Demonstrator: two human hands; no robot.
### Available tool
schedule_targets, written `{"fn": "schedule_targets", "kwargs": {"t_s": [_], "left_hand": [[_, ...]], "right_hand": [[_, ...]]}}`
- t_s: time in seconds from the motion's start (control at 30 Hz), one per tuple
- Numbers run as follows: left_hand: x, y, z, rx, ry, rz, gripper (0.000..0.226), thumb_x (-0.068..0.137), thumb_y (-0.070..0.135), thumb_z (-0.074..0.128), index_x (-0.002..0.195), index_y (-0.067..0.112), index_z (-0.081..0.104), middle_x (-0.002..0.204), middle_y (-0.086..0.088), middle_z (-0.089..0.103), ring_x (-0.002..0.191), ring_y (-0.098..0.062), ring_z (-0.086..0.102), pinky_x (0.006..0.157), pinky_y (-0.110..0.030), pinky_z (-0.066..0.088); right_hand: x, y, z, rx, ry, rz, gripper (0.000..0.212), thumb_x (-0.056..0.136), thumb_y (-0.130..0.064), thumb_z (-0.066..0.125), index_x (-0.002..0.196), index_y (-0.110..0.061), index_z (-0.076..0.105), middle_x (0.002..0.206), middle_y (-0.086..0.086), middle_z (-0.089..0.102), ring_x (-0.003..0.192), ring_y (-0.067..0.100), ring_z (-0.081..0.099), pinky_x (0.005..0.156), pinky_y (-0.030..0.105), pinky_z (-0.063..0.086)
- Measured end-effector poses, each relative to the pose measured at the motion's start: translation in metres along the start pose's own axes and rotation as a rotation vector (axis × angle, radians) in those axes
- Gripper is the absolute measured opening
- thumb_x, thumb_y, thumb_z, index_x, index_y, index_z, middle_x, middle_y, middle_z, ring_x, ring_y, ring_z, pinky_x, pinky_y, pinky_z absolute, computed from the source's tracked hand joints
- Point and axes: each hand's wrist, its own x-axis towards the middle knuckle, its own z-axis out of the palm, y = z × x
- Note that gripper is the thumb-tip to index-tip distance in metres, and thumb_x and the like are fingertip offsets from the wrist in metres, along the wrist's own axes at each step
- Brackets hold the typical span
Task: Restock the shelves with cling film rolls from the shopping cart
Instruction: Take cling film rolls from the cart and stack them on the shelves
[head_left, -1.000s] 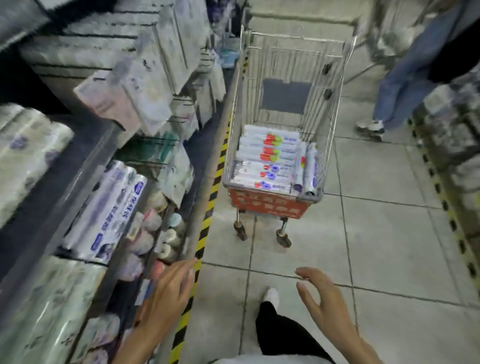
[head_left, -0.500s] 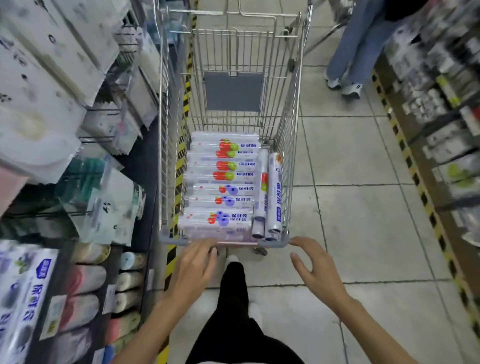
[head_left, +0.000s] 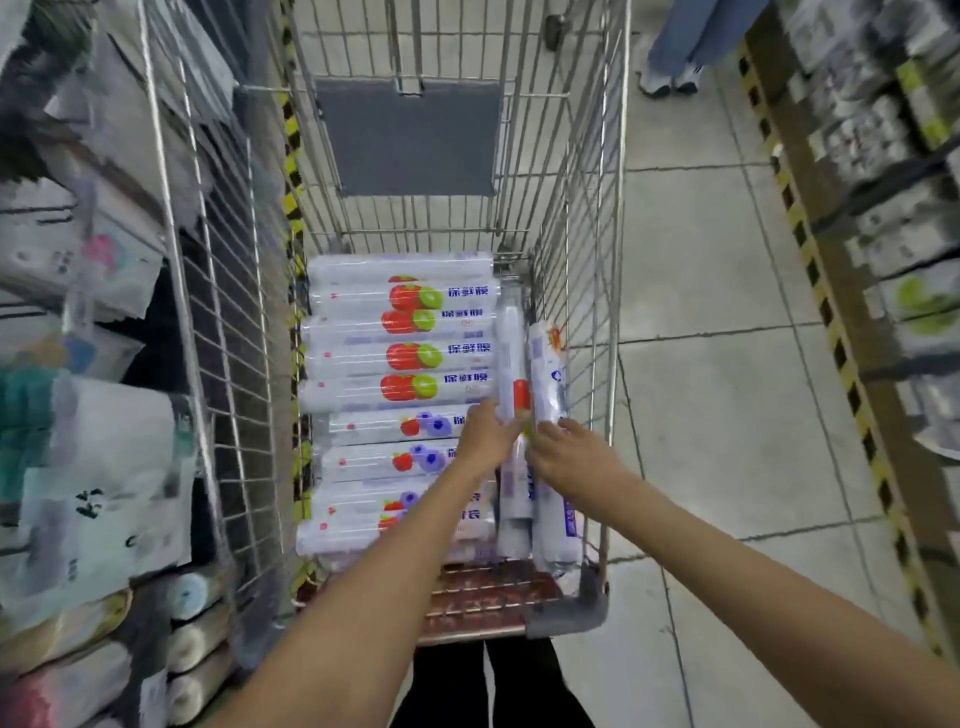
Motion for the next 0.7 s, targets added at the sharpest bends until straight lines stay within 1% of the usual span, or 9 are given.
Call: {"fn": "schedule_targets", "kwargs": {"t_s": [0.1,0.17,0.23,0.27,0.37,0.47,0.53,0.6,0.7], "left_hand": [[0.02,0.002,0.005,-0.095,-0.085,-0.084,0.044,0.082,0.024,0.072,0.116,0.006,0.052,0.104,-0.004,0.06,0.102,-0.023,0.059,0.086,-0.034,0.048],[0.023,0.005,0.0,-0.146,-0.126,-0.12,0.043,0.08,0.015,0.073,0.117,0.006,0.054,0.106,-0.007,0.061,0.1,-0.02,0.058,0.083,-0.031,0.047],[0.024,0.002,-0.017,-0.143,-0.145,-0.114,0.034,0.082,0.011,0.069,0.115,0.007,0.058,0.107,-0.012,0.064,0.092,-0.02,0.058,0.075,-0.028,0.045],[0.023,-0.001,-0.031,-0.14,-0.146,-0.106,0.033,0.083,0.01,0.068,0.115,0.007,0.059,0.106,-0.012,0.064,0.09,-0.02,0.058,0.075,-0.027,0.044],[0.014,-0.016,-0.082,-0.197,-0.153,-0.096,0.028,0.086,0.011,0.066,0.113,0.008,0.058,0.105,-0.01,0.064,0.095,-0.024,0.06,0.082,-0.033,0.049],[-0.006,-0.02,-0.124,-0.336,-0.183,-0.09,0.023,0.086,0.01,0.065,0.108,0.014,0.058,0.106,-0.006,0.066,0.1,-0.025,0.063,0.086,-0.036,0.052],[-0.021,-0.019,-0.145,-0.486,-0.17,-0.1,0.031,0.086,0.011,0.064,0.116,0.012,0.057,0.113,-0.008,0.067,0.105,-0.025,0.063,0.092,-0.039,0.05],[-0.043,-0.017,-0.164,-0.65,-0.105,-0.101,0.047,0.081,0.012,0.067,0.126,0.008,0.051,0.115,-0.013,0.066,0.107,-0.029,0.063,0.095,-0.043,0.048],[-0.088,-0.01,-0.19,-0.791,-0.032,-0.029,0.076,0.062,0.024,0.085,0.127,0.006,0.049,0.111,-0.016,0.068,0.102,-0.032,0.065,0.087,-0.041,0.053]], "right_hand": [[0.007,0.003,0.013,-0.087,-0.094,-0.064,0.037,0.027,-0.019,0.088,0.061,-0.02,0.075,0.079,0.002,0.072,0.08,0.018,0.069,0.066,0.032,0.058],[0.01,0.002,0.016,-0.15,-0.147,-0.093,0.03,0.039,-0.025,0.086,0.068,-0.027,0.076,0.085,-0.003,0.072,0.091,0.016,0.068,0.078,0.034,0.057],[0.018,0.003,0.017,-0.181,-0.138,-0.122,0.025,0.043,-0.027,0.087,0.066,-0.028,0.075,0.081,-0.006,0.07,0.087,0.016,0.067,0.082,0.035,0.055],[0.025,0.003,0.017,-0.201,-0.203,-0.128,0.022,0.048,-0.028,0.087,0.068,-0.027,0.076,0.085,-0.005,0.068,0.089,0.018,0.064,0.086,0.037,0.052],[0.043,0.006,0.008,-0.326,-0.342,-0.164,0.017,0.065,-0.036,0.081,0.079,-0.029,0.076,0.102,-0.007,0.063,0.102,0.019,0.054,0.098,0.04,0.039],[0.053,0.014,0.01,-0.316,-0.405,-0.28,0.03,0.088,-0.013,0.06,0.118,-0.016,0.063,0.128,0.004,0.053,0.126,0.026,0.041,0.116,0.048,0.014],[0.059,0.021,-0.008,-0.143,-0.327,-0.259,0.043,0.087,-0.003,0.056,0.129,-0.011,0.051,0.132,0.009,0.05,0.129,0.027,0.042,0.116,0.05,0.007],[0.064,0.025,-0.032,0.242,-0.203,-0.154,0.049,0.082,-0.006,0.064,0.129,-0.011,0.051,0.131,0.008,0.053,0.125,0.024,0.046,0.113,0.047,0.019],[0.062,0.023,-0.089,0.944,0.078,0.019,0.05,0.08,-0.017,0.074,0.126,-0.012,0.056,0.126,0.008,0.06,0.112,0.014,0.053,0.098,0.027,0.039]]}}
